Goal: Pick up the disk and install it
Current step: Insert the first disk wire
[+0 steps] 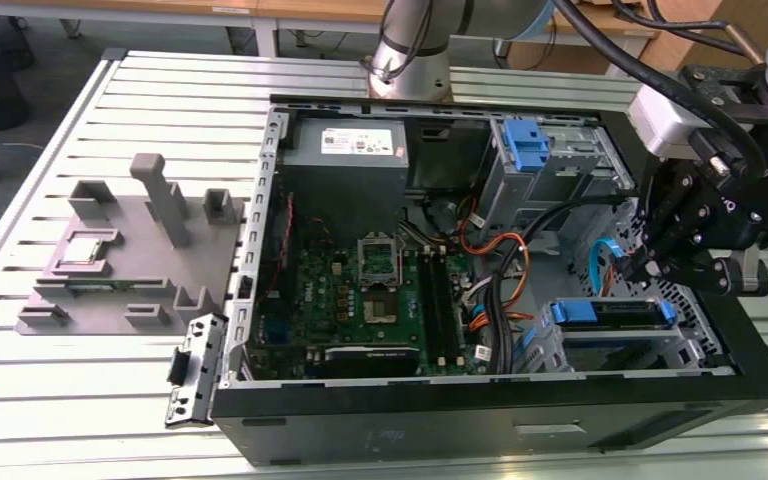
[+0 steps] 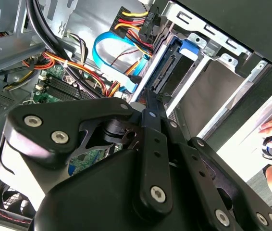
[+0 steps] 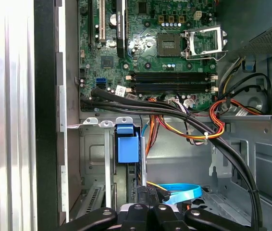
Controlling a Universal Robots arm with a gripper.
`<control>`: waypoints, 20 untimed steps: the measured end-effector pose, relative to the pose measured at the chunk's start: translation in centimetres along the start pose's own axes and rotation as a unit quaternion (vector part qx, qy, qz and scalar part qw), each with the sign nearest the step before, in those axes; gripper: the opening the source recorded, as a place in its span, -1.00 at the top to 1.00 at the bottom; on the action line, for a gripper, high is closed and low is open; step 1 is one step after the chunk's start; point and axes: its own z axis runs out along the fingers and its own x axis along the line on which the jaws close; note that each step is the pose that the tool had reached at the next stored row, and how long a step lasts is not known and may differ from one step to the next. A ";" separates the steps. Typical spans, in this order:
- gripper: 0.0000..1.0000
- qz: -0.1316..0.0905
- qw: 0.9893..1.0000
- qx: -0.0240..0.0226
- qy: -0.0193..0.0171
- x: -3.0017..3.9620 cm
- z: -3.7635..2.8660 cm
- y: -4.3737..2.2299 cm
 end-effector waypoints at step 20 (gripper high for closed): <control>0.80 0.000 1.000 0.000 0.000 -1.10 -0.08 -0.02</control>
